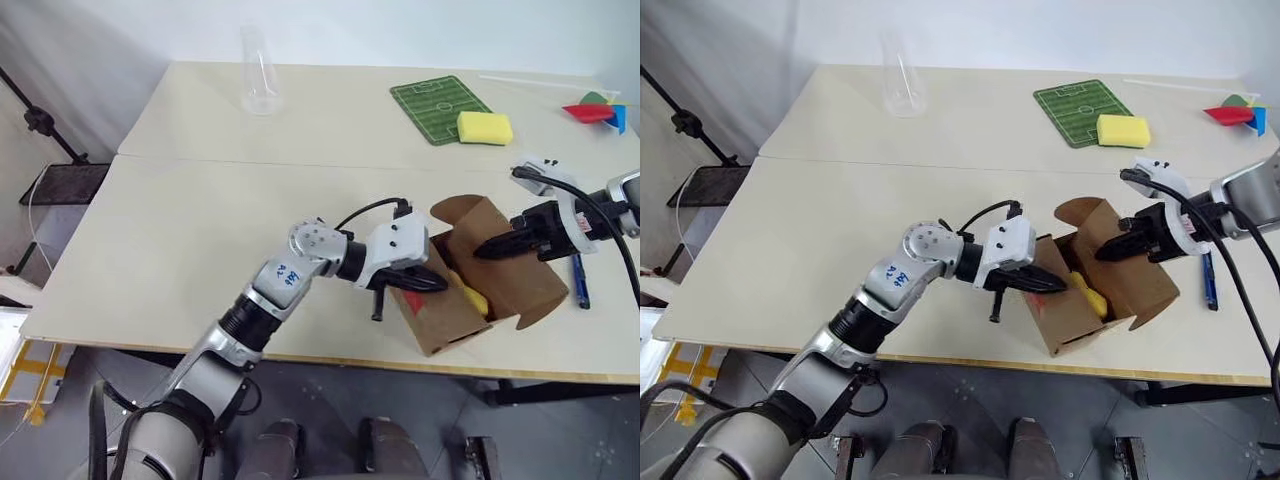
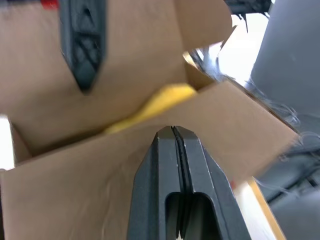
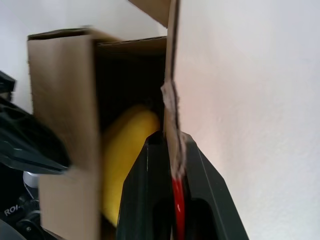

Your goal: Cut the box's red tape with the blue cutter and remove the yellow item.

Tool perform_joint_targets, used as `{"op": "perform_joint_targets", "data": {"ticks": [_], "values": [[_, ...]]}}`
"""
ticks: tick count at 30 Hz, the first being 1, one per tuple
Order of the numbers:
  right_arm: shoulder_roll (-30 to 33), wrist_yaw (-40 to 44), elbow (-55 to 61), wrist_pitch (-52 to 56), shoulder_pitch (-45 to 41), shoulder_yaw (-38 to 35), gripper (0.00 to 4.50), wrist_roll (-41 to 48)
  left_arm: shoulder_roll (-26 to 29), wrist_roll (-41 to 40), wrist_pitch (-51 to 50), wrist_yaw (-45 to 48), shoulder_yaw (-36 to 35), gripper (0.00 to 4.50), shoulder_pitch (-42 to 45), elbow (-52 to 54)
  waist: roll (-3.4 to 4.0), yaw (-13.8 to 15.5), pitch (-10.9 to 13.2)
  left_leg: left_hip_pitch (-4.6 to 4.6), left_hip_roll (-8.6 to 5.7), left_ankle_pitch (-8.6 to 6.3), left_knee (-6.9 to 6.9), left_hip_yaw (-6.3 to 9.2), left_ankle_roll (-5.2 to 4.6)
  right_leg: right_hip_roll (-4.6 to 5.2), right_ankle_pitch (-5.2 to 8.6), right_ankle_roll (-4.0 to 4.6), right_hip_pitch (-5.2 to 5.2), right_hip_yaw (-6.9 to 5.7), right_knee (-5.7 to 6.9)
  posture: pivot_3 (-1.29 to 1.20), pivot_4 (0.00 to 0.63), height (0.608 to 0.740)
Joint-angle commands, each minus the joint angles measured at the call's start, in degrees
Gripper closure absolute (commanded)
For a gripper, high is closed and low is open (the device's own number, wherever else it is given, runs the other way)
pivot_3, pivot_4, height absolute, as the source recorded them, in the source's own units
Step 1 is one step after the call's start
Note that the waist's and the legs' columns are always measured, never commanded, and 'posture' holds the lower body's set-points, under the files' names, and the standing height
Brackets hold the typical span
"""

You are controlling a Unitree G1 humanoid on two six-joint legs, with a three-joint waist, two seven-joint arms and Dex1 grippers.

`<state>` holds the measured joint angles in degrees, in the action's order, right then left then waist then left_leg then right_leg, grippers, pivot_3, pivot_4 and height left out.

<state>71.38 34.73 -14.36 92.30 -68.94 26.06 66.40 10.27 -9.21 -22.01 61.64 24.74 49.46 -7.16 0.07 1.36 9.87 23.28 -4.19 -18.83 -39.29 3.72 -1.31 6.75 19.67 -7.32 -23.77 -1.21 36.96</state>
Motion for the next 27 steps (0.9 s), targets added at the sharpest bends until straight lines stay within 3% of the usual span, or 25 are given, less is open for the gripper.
{"op": "perform_joint_targets", "data": {"ticks": [1,6,16,22,27], "values": [[2.14,0.69,0.51,0.20,-0.80,-1.87,4.36,0.13,3.31,2.33,-1.87,1.16,2.06,4.50,-2.11,-0.88,0.00,0.03,0.00,-0.04,0.00,0.00,0.00,0.00,0.00,0.00,0.00,0.00,0.03,0.00,-0.01,0.00,0.150,0.740],[4.11,2.19,1.79,0.20,-1.81,0.11,4.36,1.24,4.89,1.99,-2.23,-0.66,0.45,4.50,-5.08,-2.48,0.01,0.15,-0.01,-0.12,0.00,0.00,-0.23,0.03,0.00,0.02,0.00,0.00,0.24,0.00,-0.03,0.00,0.150,0.740],[6.01,2.45,3.96,0.20,-2.04,2.38,4.36,5.51,8.24,-2.15,-6.73,0.23,-2.92,4.50,-7.44,7.06,0.00,0.18,-0.01,-0.11,0.00,0.00,-0.61,0.04,0.00,0.07,0.00,0.00,0.32,0.11,-0.06,0.00,0.150,0.740],[3.31,-1.90,2.85,0.20,0.59,-0.69,4.36,6.95,8.31,-1.98,-7.89,-0.56,-3.11,4.50,-6.80,7.05,0.00,0.06,0.00,-0.11,0.01,0.00,-0.61,0.04,0.00,0.06,0.00,0.00,0.31,0.10,0.02,0.00,0.150,0.740],[2.61,-6.68,5.13,0.20,5.98,-5.97,4.36,10.20,12.82,-2.77,-12.07,1.83,-2.38,4.50,-8.09,11.44,-0.01,-0.17,-0.02,-0.11,0.14,0.01,-0.55,0.01,0.02,-0.01,0.00,0.00,0.30,0.10,0.13,0.00,0.150,0.740]]}}
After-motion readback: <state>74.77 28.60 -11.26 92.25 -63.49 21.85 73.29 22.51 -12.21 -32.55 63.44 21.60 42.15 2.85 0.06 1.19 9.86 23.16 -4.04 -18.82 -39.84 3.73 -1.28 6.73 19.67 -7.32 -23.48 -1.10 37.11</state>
